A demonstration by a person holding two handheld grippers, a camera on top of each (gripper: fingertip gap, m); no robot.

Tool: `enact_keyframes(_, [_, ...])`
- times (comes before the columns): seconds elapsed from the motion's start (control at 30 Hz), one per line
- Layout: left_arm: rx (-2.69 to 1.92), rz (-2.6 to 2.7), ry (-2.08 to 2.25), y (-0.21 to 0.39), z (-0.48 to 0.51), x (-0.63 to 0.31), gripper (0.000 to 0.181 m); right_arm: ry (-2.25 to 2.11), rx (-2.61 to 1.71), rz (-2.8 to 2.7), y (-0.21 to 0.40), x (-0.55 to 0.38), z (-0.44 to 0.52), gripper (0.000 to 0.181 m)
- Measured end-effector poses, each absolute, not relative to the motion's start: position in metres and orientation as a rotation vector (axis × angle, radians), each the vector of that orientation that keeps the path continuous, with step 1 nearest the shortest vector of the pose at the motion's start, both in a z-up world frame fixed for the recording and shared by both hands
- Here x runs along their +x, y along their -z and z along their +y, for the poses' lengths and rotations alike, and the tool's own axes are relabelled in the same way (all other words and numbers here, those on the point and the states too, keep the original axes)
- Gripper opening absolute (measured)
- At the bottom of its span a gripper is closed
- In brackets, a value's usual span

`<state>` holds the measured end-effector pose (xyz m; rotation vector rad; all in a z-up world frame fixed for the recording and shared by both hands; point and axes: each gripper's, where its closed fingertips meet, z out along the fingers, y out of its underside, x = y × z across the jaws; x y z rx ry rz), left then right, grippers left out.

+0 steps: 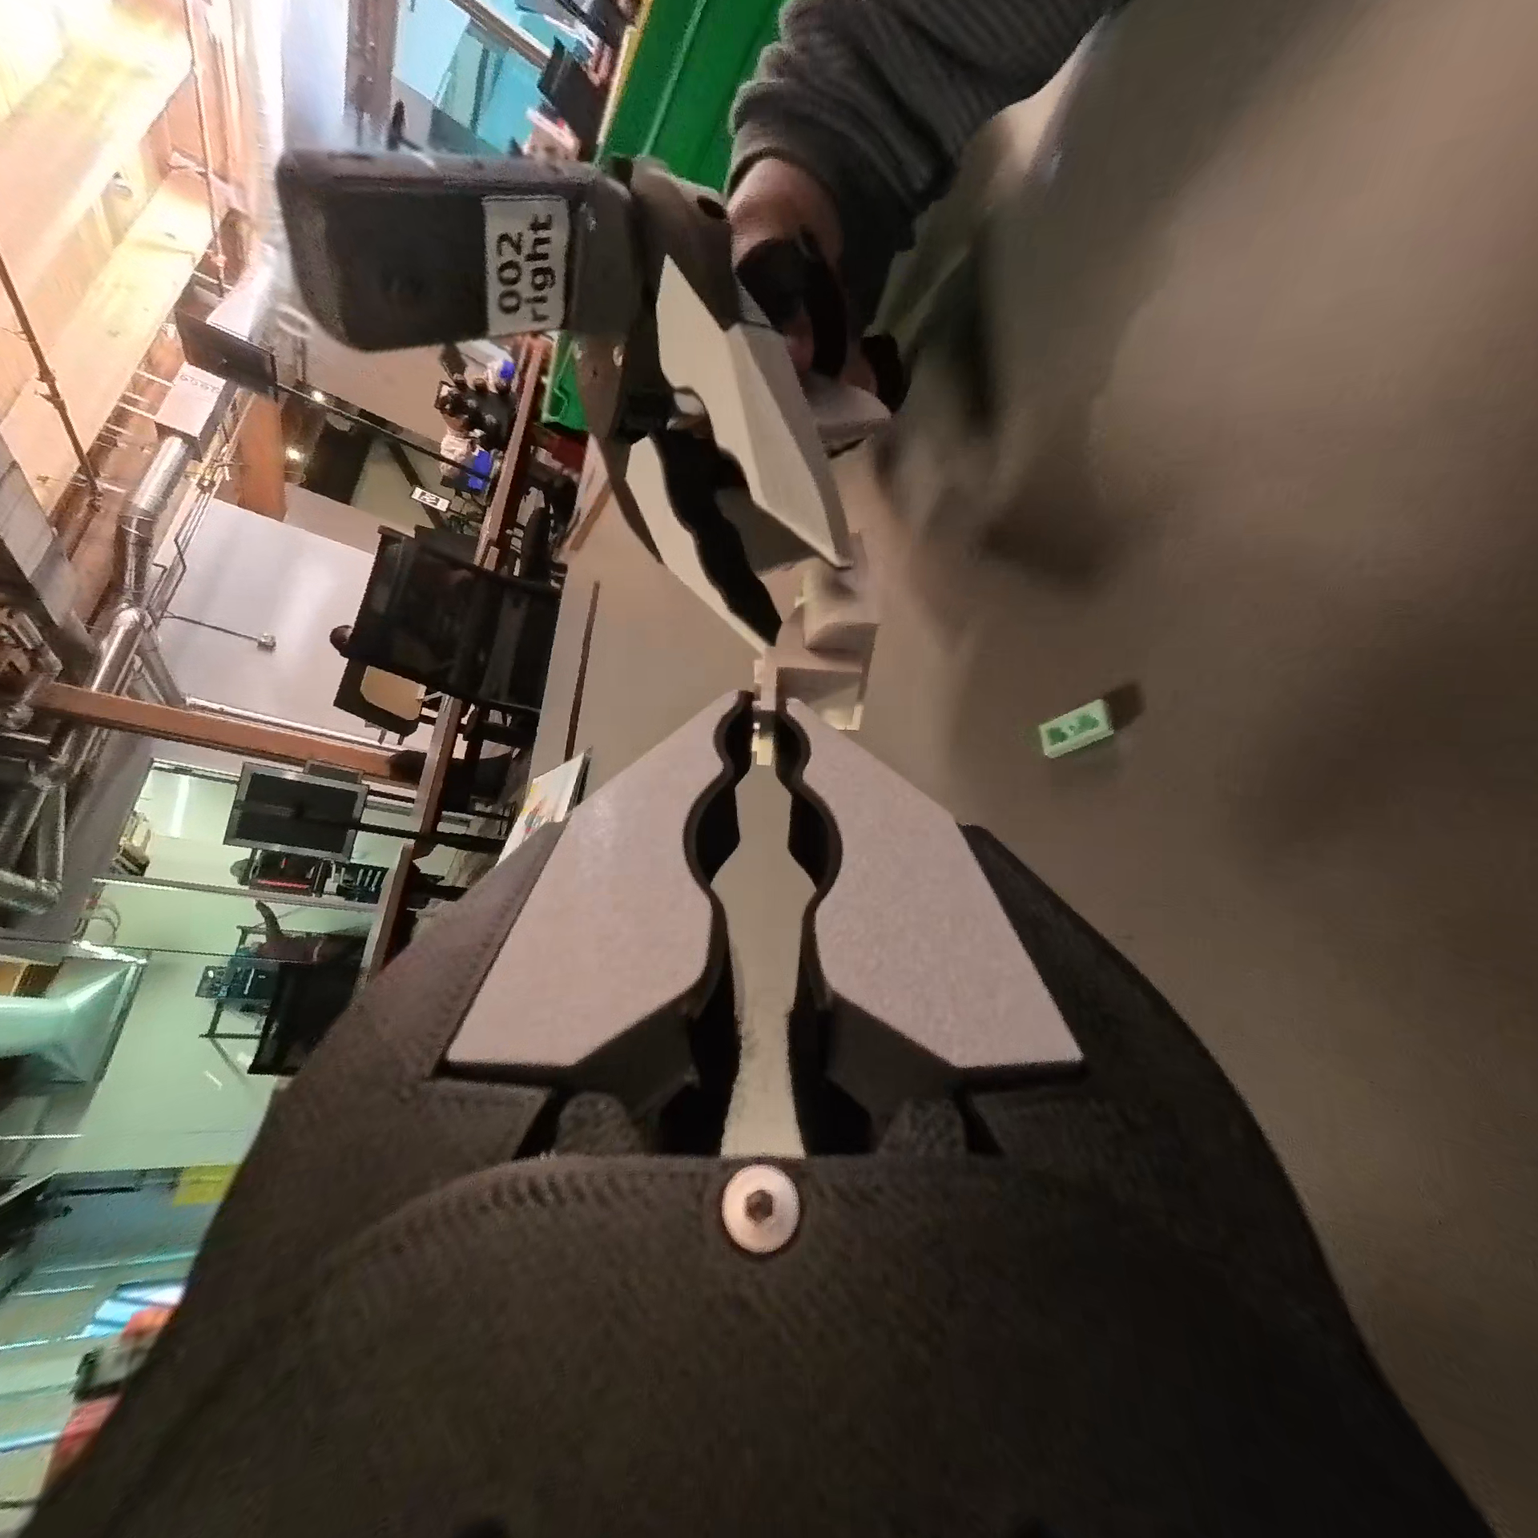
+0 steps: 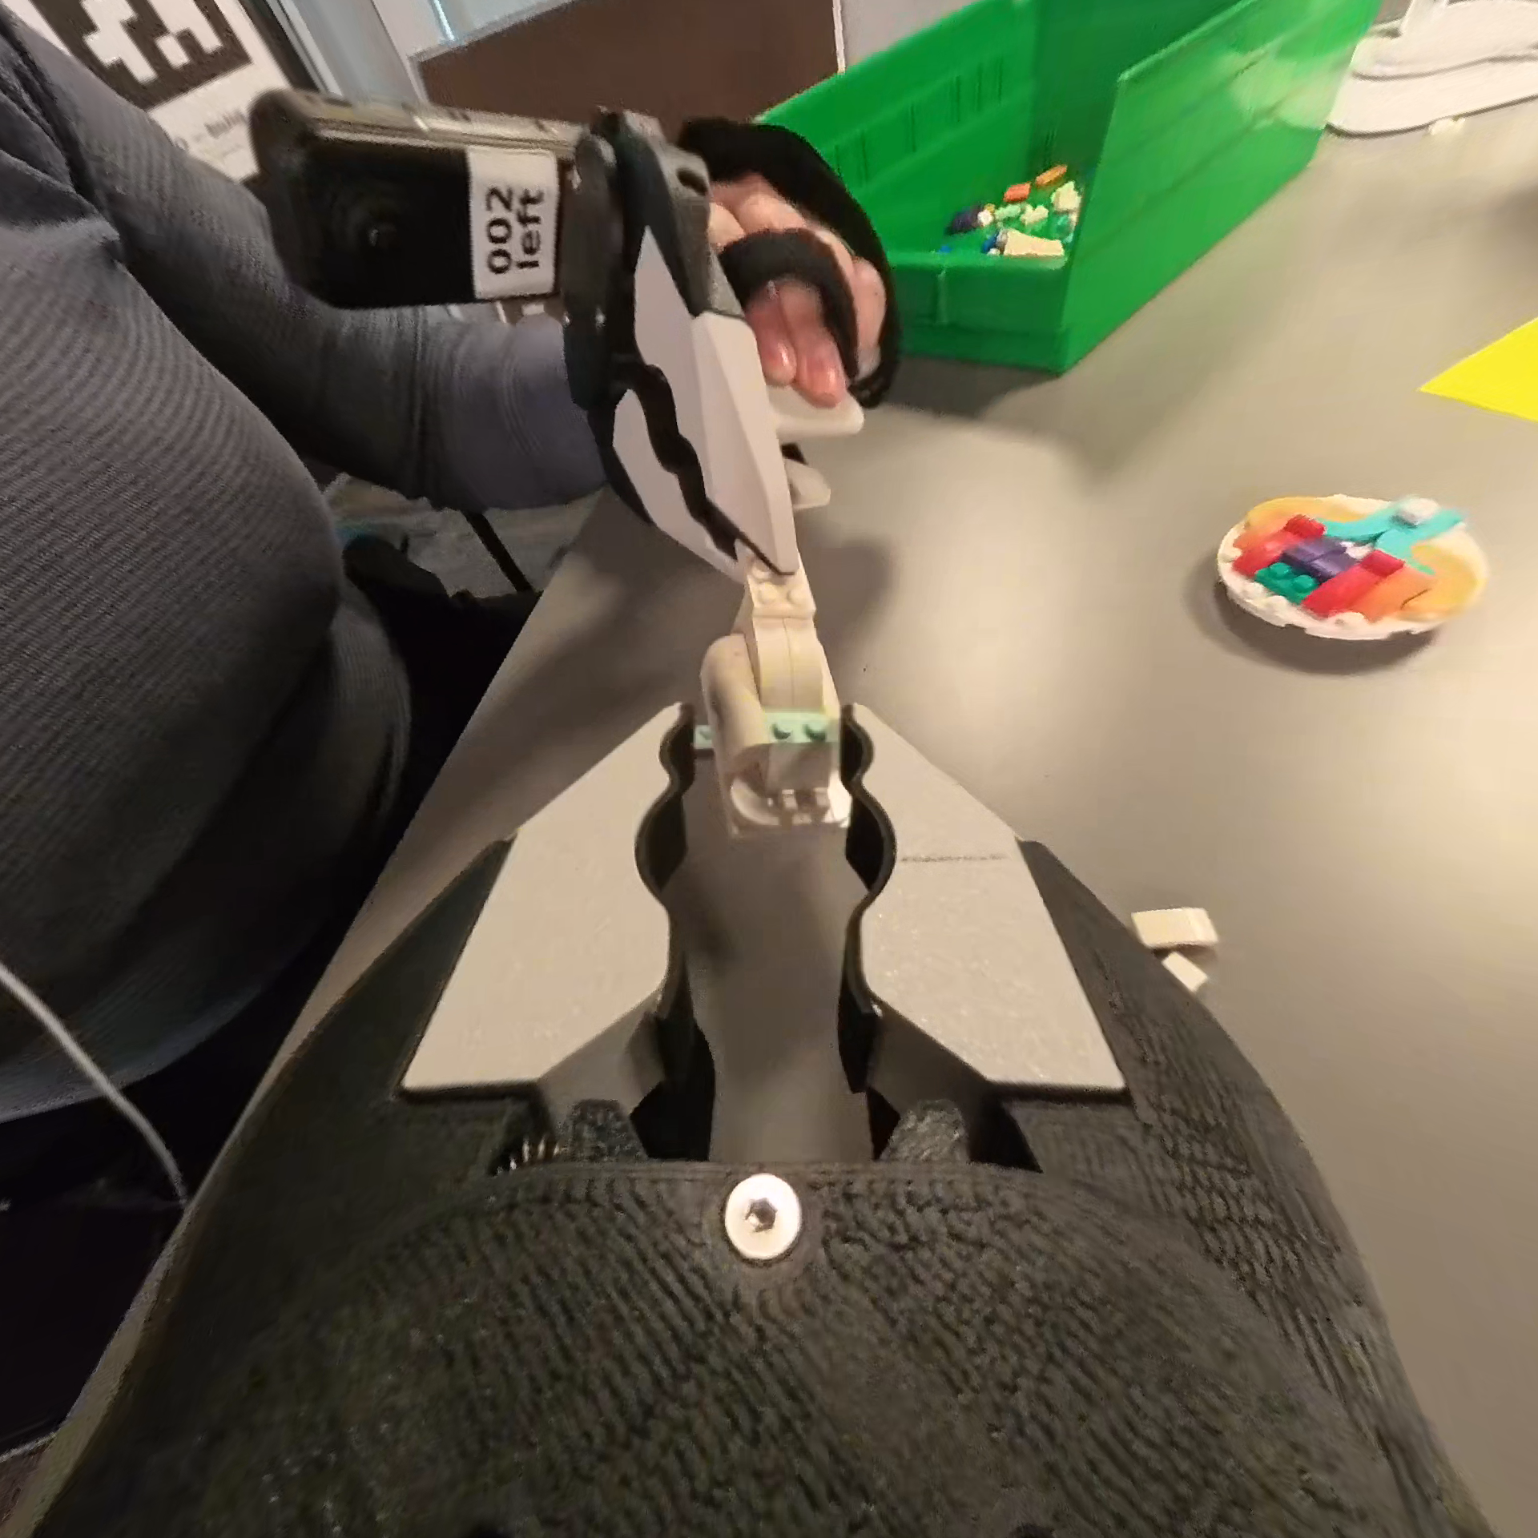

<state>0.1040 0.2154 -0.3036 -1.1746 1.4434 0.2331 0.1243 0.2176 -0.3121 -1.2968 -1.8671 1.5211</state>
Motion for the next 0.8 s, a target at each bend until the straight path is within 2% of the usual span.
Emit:
enact_keyframes(0.13, [-1.155, 1.405, -0.188, 0.297, 0.213, 0.104, 0.004, -1.493, -1.278, -1.92, 0.317, 0.126, 0.212, 0.043])
enact_keyframes(0.2, [-1.136, 1.4, -0.156, 0.294, 0.211, 0.107, 0.004, -1.476, -1.276, -1.957, 0.322, 0.124, 0.207, 0.034])
enact_keyframes(0.3, [-1.251, 1.274, -0.07, 0.293, 0.217, 0.102, 0.006, -1.325, -1.223, -1.907, 0.32, 0.117, 0.219, 0.033])
enact_keyframes(0.33, [-1.312, 1.207, -0.019, 0.293, 0.221, 0.098, 0.009, -1.231, -1.183, -1.875, 0.317, 0.113, 0.226, 0.033])
enact_keyframes(0.37, [-1.391, 1.123, 0.034, 0.293, 0.228, 0.092, 0.029, -1.115, -1.136, -1.839, 0.314, 0.11, 0.235, 0.033])
enact_keyframes(0.4, [-1.469, 1.058, 0.112, 0.295, 0.233, 0.086, 0.038, -0.993, -1.084, -1.802, 0.31, 0.107, 0.243, 0.033])
enact_keyframes(0.5, [-1.527, 0.903, 0.529, 0.282, 0.227, 0.091, 0.047, -0.752, -0.943, -1.713, 0.296, 0.101, 0.252, 0.033])
enact_keyframes(0.6, [-1.59, 0.829, 0.76, 0.282, 0.231, 0.103, 0.065, -0.665, -0.858, -1.695, 0.29, 0.099, 0.248, 0.033])
enact_keyframes(0.7, [-1.535, 0.896, 0.658, 0.282, 0.236, 0.111, 0.052, -0.722, -0.85, -1.671, 0.285, 0.099, 0.245, 0.033])
enact_keyframes(0.73, [-1.497, 0.9, 0.577, 0.279, 0.24, 0.109, 0.04, -0.754, -0.852, -1.657, 0.282, 0.099, 0.244, 0.033])
enact_keyframes(0.8, [-1.432, 0.9, 0.546, 0.272, 0.24, 0.108, 0.035, -0.815, -0.864, -1.637, 0.278, 0.1, 0.242, 0.033])
